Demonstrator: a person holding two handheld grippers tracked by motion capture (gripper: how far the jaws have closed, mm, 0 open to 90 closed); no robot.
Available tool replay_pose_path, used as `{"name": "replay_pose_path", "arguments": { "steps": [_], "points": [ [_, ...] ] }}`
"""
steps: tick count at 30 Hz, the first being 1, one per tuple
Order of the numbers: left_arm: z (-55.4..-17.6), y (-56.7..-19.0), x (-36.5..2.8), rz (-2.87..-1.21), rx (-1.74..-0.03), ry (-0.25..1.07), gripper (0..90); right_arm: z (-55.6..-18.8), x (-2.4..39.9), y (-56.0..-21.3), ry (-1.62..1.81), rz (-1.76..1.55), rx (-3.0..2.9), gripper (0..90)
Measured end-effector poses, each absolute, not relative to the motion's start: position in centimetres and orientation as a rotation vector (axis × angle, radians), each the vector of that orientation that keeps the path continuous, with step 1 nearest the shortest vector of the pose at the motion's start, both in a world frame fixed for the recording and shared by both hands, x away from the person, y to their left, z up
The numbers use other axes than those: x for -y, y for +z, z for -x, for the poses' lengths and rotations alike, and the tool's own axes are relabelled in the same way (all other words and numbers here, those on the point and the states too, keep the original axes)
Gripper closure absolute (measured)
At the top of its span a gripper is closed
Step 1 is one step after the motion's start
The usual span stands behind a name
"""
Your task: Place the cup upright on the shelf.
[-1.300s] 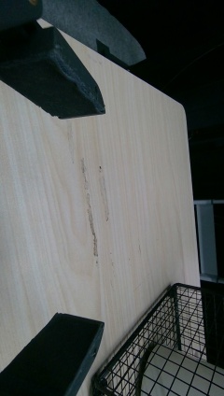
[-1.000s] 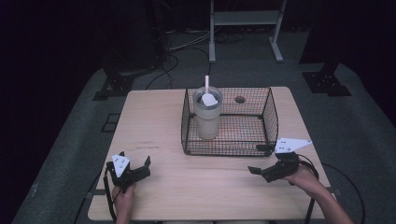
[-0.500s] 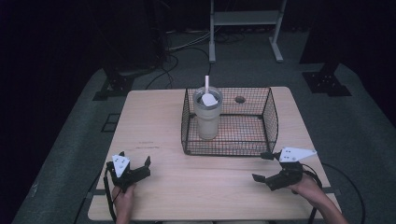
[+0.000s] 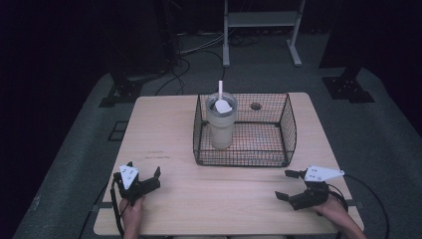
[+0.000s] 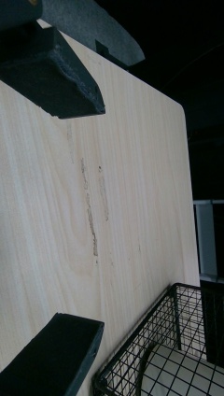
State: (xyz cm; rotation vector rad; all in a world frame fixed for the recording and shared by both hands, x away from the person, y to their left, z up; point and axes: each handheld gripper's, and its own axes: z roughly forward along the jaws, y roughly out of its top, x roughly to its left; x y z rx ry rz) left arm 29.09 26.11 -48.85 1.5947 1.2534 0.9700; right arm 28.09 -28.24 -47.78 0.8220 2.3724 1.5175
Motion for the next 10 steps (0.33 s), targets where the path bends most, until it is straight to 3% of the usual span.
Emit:
{"name": "replay_pose_path", "arguments": {
  "steps": [10],
  "points": [
    [-29.1, -48.8, -26.2, -1.594, -1.255, 0.973, 0.0, -27.2, 28.5, -49.1, 1.503, -0.852, -2.358, 8.8]
  ]
}}
